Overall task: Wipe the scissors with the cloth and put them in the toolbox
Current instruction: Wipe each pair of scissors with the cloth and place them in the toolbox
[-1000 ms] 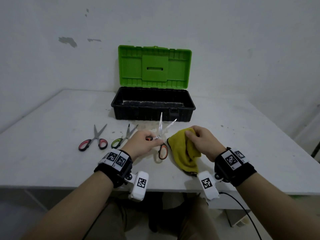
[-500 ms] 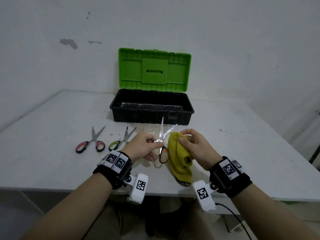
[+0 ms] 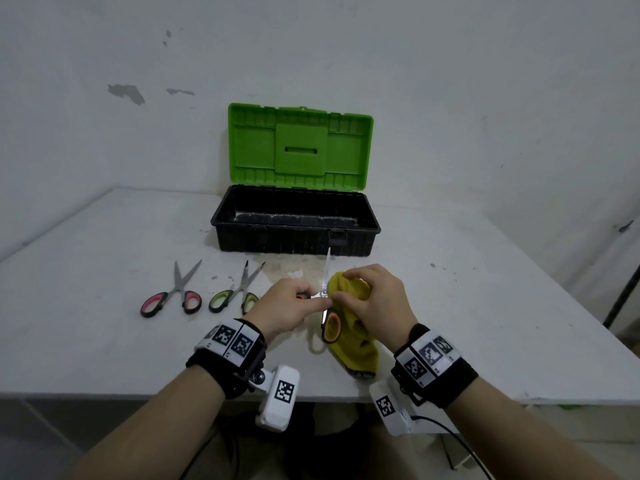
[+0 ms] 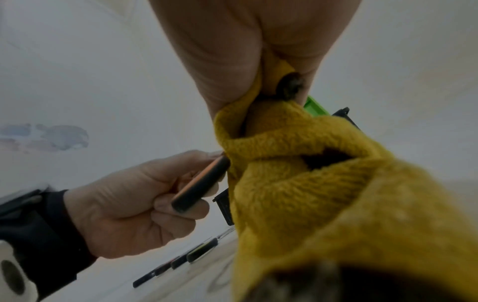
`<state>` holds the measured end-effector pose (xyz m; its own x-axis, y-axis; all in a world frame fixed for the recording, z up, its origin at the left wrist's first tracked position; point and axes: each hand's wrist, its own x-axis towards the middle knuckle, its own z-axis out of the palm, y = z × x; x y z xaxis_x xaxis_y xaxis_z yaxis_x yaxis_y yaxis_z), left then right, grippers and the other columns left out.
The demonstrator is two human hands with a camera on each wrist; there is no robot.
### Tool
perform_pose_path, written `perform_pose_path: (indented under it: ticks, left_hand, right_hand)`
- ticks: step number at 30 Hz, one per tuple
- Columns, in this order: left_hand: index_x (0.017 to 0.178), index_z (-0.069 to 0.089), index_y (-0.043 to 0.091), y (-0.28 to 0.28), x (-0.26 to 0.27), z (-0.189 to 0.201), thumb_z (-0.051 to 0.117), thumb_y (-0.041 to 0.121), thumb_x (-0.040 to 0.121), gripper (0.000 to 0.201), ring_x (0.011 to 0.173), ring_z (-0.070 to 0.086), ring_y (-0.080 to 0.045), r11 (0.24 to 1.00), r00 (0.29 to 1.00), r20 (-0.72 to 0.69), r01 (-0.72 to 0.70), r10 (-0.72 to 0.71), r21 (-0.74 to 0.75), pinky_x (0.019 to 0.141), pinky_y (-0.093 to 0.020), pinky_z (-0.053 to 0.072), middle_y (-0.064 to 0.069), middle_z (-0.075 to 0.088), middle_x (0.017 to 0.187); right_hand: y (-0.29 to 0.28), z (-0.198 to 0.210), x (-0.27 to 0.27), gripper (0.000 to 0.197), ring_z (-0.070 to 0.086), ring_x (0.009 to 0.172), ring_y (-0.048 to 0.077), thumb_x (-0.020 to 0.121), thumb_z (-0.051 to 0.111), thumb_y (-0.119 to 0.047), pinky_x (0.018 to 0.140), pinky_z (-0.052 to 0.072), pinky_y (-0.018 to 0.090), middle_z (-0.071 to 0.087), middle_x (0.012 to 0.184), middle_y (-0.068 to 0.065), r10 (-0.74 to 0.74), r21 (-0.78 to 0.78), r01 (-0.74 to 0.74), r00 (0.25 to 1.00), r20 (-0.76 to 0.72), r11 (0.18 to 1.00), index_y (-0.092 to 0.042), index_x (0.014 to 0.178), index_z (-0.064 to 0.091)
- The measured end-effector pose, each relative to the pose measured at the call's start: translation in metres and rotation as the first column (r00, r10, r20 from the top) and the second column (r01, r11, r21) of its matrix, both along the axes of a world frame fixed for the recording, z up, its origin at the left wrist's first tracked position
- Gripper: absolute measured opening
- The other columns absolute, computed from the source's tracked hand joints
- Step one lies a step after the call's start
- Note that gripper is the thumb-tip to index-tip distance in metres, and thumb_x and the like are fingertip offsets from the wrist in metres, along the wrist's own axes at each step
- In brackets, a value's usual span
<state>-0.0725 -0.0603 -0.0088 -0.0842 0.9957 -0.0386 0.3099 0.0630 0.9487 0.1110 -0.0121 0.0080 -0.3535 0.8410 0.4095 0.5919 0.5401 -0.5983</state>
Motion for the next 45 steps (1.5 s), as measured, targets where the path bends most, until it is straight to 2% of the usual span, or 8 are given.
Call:
perform_pose_path:
  ticks: [7, 13, 21, 27, 30, 34, 39, 45]
  left_hand:
    - [0.077, 0.069, 0.015, 0.001, 0.004, 0.003, 0.076, 0.032, 0.086, 0.020, 0.056, 0.062, -0.015, 0.999, 1.000, -0.017, 0.017, -0.016, 0.037, 0.055, -0.027, 0.051, 0.001, 0.061, 0.057]
    - [0.079, 0.071, 0.016, 0.001, 0.005, 0.001, 0.075, 0.043, 0.084, 0.027, 0.053, 0.044, -0.012, 0.992, 0.985, -0.173, 0.046, -0.026, 0.115, 0.055, -0.031, 0.040, 0.006, 0.047, 0.057]
    - [0.077, 0.069, 0.013, 0.000, 0.007, 0.002, 0.076, 0.045, 0.083, 0.033, 0.052, 0.044, -0.012, 0.985, 0.984, -0.176, 0.059, -0.029, 0.162, 0.056, -0.032, 0.039, 0.007, 0.047, 0.056]
    - [0.077, 0.067, 0.009, 0.000, 0.004, -0.002, 0.077, 0.045, 0.082, 0.038, 0.052, 0.040, -0.011, 0.991, 0.991, -0.124, 0.065, -0.051, 0.114, 0.054, -0.030, 0.035, 0.007, 0.044, 0.057]
    - [0.074, 0.067, 0.012, 0.002, 0.005, -0.002, 0.076, 0.045, 0.083, 0.035, 0.052, 0.039, -0.010, 0.996, 0.996, -0.085, 0.038, -0.031, 0.079, 0.055, -0.028, 0.034, 0.008, 0.045, 0.057]
    - [0.073, 0.068, 0.014, 0.006, 0.008, 0.002, 0.077, 0.043, 0.082, 0.032, 0.050, 0.039, -0.009, 0.997, 0.998, -0.070, 0.015, -0.010, 0.082, 0.054, -0.027, 0.033, 0.010, 0.045, 0.055]
    - [0.071, 0.064, 0.015, 0.003, 0.013, 0.004, 0.075, 0.044, 0.084, 0.034, 0.050, 0.037, -0.009, 0.989, 0.981, -0.189, 0.075, -0.049, 0.130, 0.055, -0.029, 0.034, 0.011, 0.041, 0.053]
    - [0.063, 0.060, 0.025, -0.002, 0.007, 0.006, 0.074, 0.044, 0.085, 0.032, 0.048, 0.038, -0.004, 0.980, 0.943, -0.328, 0.113, -0.054, 0.163, 0.053, -0.024, 0.033, 0.010, 0.043, 0.053]
  right_hand:
    - [-0.005, -0.001, -0.001, 0.021, 0.057, 0.091, 0.008, 0.087, 0.068, -0.023, 0.087, 0.049, 0.024, 0.066, 0.101, -0.004, 0.017, 0.109, -0.015, 1.000, -0.021, 0.994, -0.020, 0.108, 0.071]
    - [-0.004, -0.001, -0.002, 0.028, 0.054, 0.086, 0.006, 0.081, 0.075, -0.033, 0.079, 0.038, 0.007, 0.058, 0.096, -0.005, 0.024, 0.120, -0.020, 0.999, -0.028, 0.993, -0.018, 0.105, 0.074]
    - [-0.004, 0.001, 0.006, 0.017, 0.056, 0.076, 0.013, 0.089, 0.068, -0.023, 0.071, 0.048, 0.020, 0.057, 0.086, 0.000, 0.052, 0.230, -0.054, 0.999, 0.014, 0.972, -0.016, 0.103, 0.075]
    - [0.027, 0.020, 0.034, 0.016, 0.055, 0.078, 0.014, 0.089, 0.068, -0.025, 0.078, 0.043, 0.022, 0.057, 0.084, -0.003, -0.146, 0.166, 0.151, 0.988, -0.040, 0.975, -0.016, 0.099, 0.076]
    - [0.023, 0.024, 0.042, 0.013, 0.058, 0.082, 0.012, 0.088, 0.069, -0.027, 0.074, 0.036, 0.009, 0.063, 0.087, -0.004, -0.166, 0.180, 0.182, 0.981, -0.104, 0.967, -0.020, 0.097, 0.074]
    - [-0.004, 0.015, 0.029, 0.012, 0.053, 0.082, 0.001, 0.089, 0.068, -0.024, 0.079, 0.033, -0.002, 0.063, 0.091, -0.010, -0.013, 0.237, 0.020, 0.999, -0.033, 0.971, -0.021, 0.100, 0.073]
    - [-0.008, 0.001, 0.019, 0.015, 0.054, 0.080, 0.006, 0.091, 0.065, -0.023, 0.074, 0.039, 0.006, 0.059, 0.090, -0.005, 0.087, 0.179, -0.093, 0.995, 0.042, 0.979, -0.019, 0.103, 0.074]
    - [0.016, 0.009, 0.027, 0.016, 0.058, 0.081, 0.016, 0.092, 0.063, -0.026, 0.075, 0.042, 0.021, 0.063, 0.089, 0.002, -0.071, 0.155, 0.061, 0.996, 0.061, 0.986, -0.018, 0.099, 0.075]
